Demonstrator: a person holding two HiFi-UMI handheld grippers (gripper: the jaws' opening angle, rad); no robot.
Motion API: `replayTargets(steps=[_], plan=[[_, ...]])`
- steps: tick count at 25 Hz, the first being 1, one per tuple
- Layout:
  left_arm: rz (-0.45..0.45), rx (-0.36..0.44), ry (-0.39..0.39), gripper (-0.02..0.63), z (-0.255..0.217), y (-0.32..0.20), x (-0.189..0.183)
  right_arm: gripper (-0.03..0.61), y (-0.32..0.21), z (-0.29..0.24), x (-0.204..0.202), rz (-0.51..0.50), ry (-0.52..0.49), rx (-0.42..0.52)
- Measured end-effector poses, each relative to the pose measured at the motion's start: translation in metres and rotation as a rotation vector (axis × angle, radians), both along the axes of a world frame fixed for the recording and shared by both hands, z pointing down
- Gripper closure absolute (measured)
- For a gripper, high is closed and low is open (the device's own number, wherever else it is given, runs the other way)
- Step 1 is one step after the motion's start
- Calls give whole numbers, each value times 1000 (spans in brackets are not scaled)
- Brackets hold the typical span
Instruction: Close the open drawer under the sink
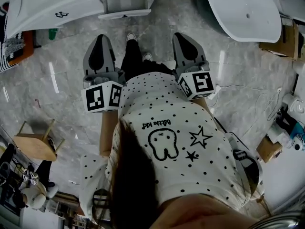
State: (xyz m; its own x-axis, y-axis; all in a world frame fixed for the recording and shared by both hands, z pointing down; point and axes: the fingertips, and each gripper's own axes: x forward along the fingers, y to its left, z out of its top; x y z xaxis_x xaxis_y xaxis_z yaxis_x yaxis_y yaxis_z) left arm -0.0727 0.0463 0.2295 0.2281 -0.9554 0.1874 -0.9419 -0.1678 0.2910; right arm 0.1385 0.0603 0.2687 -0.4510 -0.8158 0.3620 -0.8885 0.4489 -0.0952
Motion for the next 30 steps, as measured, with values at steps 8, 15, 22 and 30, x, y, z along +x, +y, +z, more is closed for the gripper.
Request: replayTargets(steps=[8,15,22,30], plan=[[23,-5,7,606,12,-73,-45,566,-70,6,-41,41,17,-2],[16,-42,0,606,23,-93,-64,566,-90,12,-50,58,28,-30],[9,-62,-9,606,26,-101,-51,566,-112,9,-44,21,31,-29],[1,-84,-49,606,33,-104,-35,566,-125,9,-39,-33,17,-29]])
